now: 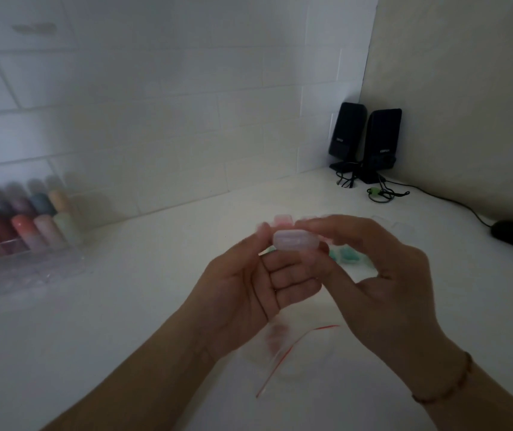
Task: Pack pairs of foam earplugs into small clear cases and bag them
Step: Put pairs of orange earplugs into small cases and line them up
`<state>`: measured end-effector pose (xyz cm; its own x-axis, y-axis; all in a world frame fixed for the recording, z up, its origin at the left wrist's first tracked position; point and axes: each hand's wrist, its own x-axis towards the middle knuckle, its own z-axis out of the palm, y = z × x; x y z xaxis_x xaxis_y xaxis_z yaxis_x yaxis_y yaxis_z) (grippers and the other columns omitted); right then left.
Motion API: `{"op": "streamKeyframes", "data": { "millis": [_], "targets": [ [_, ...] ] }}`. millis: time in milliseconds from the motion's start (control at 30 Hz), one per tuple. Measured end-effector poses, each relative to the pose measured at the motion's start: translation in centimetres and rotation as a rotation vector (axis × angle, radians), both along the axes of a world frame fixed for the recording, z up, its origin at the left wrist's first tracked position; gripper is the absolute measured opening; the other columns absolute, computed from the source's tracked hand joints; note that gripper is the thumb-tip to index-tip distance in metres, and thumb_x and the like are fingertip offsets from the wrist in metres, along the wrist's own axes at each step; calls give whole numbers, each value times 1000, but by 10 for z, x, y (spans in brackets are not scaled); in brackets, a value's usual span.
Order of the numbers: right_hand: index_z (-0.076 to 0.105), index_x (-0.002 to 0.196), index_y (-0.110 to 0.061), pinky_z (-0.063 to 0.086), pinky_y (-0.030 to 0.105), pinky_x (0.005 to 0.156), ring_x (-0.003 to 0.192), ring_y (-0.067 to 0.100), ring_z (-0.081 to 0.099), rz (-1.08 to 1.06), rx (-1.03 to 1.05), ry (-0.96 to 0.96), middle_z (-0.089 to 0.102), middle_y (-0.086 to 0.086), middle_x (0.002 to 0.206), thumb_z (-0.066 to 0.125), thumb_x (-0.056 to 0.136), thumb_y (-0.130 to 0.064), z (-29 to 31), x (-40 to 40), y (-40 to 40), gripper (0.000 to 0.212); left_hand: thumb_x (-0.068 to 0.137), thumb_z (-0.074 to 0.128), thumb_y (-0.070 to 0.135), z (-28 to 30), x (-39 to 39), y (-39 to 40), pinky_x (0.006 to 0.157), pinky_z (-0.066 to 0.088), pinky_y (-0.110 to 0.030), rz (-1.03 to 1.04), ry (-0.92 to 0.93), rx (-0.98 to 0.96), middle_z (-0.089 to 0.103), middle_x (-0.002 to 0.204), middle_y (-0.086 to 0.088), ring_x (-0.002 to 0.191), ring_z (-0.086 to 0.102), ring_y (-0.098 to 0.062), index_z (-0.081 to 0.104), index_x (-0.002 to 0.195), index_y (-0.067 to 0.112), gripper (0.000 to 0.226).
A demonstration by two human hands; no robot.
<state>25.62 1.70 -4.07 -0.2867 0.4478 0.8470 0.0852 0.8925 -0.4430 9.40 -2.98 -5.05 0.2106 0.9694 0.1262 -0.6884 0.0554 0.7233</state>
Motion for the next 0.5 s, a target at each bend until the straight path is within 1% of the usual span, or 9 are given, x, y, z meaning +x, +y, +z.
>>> {"op": "streamKeyframes", "data": {
  "millis": [33,67,133,167,233,300,367,433,500],
  "targets": [
    [65,108,-18,48,16,87,100,1,64,-3,1,-1,68,-12,105,68,86,-19,0,0,0,23,75,79,37,0,0,0,87,57,-39,11,0,8,69,110,-22,95,71,-26,53,128,-3,72],
    [65,110,-16,49,20,87,101,3,64,4,14,-8,67,-10,106,67,86,-19,0,0,1,24,74,81,35,-1,1,-1,86,57,-38,32,5,23,70,109,-21,93,71,-25,55,125,-3,68],
    [66,109,-10,51,29,88,102,12,64,21,59,-22,68,-4,107,68,85,-14,0,-1,0,24,71,83,35,-2,2,-1,87,57,-37,89,29,45,71,105,-18,92,71,-24,60,117,1,62],
    [66,107,-8,51,31,88,102,14,65,25,77,-21,68,-2,106,69,84,-12,1,-1,0,23,69,85,35,-2,2,0,88,55,-38,110,43,51,71,104,-16,91,70,-24,61,115,2,62],
    [68,103,-11,52,32,87,102,13,66,28,72,-12,69,-3,106,72,83,-12,0,0,0,21,67,87,33,-1,2,0,91,53,-38,125,53,61,69,105,-15,93,68,-23,60,115,3,63],
    [69,100,-13,55,33,83,99,8,68,11,57,-9,71,-5,104,73,82,-14,-1,0,0,18,68,87,29,0,2,1,92,53,-38,116,25,72,67,109,-16,95,67,-24,57,120,1,66],
    [71,98,-14,57,35,77,92,8,70,-10,40,-12,73,-5,100,73,82,-15,-2,0,0,16,67,87,22,0,3,1,86,58,-35,123,-25,72,66,110,-18,95,69,-25,54,120,-2,68],
    [71,98,-19,58,33,74,87,8,71,-9,5,-11,74,-6,95,71,83,-17,-2,-1,0,16,63,88,16,0,2,1,78,59,-31,147,-56,62,67,109,-20,94,70,-26,60,112,-3,60],
    [72,97,-19,58,29,73,83,5,71,-37,-17,-29,74,-9,93,68,83,-21,-1,-2,-1,16,61,89,13,-1,3,1,75,59,-28,160,-59,54,68,106,-19,93,70,-25,66,102,1,49]
  ]
}}
